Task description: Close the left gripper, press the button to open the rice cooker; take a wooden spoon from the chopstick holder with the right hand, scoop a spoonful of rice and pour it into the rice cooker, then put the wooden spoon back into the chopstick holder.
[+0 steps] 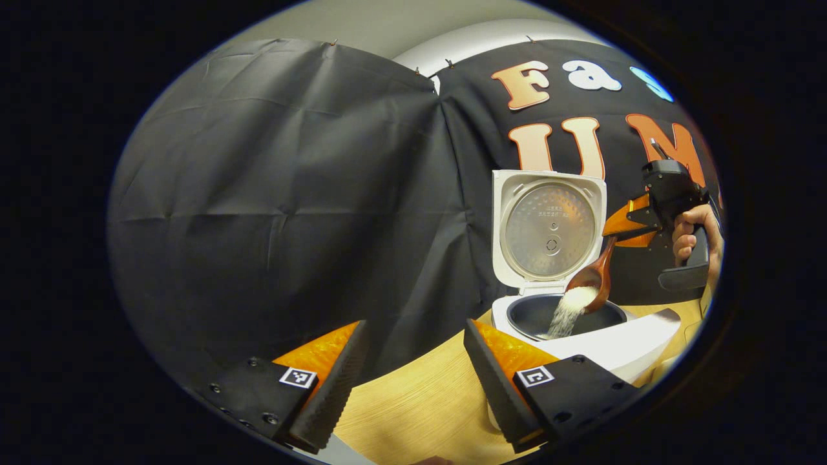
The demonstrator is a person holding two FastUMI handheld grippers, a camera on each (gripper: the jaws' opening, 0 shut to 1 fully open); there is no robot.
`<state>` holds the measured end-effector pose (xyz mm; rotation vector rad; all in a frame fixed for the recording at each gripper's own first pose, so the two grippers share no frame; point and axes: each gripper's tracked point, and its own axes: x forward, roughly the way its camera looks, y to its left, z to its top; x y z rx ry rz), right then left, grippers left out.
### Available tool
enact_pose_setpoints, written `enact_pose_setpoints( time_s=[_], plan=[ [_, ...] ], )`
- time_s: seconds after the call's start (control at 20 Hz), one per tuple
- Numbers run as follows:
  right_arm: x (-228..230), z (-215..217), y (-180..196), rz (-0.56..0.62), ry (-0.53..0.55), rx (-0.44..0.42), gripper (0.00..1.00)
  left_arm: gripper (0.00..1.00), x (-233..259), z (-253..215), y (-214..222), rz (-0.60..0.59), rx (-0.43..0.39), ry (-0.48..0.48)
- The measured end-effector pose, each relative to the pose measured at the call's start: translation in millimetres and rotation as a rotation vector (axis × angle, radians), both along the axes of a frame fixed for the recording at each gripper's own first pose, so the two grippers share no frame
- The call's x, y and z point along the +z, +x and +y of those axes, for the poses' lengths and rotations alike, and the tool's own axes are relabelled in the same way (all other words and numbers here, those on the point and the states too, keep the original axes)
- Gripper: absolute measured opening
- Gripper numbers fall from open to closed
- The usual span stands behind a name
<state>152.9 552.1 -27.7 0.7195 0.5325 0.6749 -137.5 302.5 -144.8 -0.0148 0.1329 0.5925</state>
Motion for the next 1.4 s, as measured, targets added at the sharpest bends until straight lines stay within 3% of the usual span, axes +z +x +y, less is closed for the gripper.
enact_pose_setpoints(
  time_s=[0.25,0.85,1.25,1.4],
  plan=[
    [3.7,3.6,-1.5,-0.061,-0.037,0.024,0.09,0.96,5.4,-0.1,-0.9,-0.009,0.004,0.009],
    [34.4,-3.8,-9.0,-0.356,-0.133,0.06,0.09,0.94,17.3,-6.0,1.7,-0.007,-0.01,0.031],
    [73.4,18.8,-41.7,-0.459,-0.069,0.137,0.09,0.94,26.7,-14.4,-3.3,-0.013,-0.015,0.036],
    [91.9,33.5,-63.7,-0.561,-0.07,0.175,0.09,0.96,28.3,-13.9,-2.8,-0.011,-0.01,0.04]
  ],
)
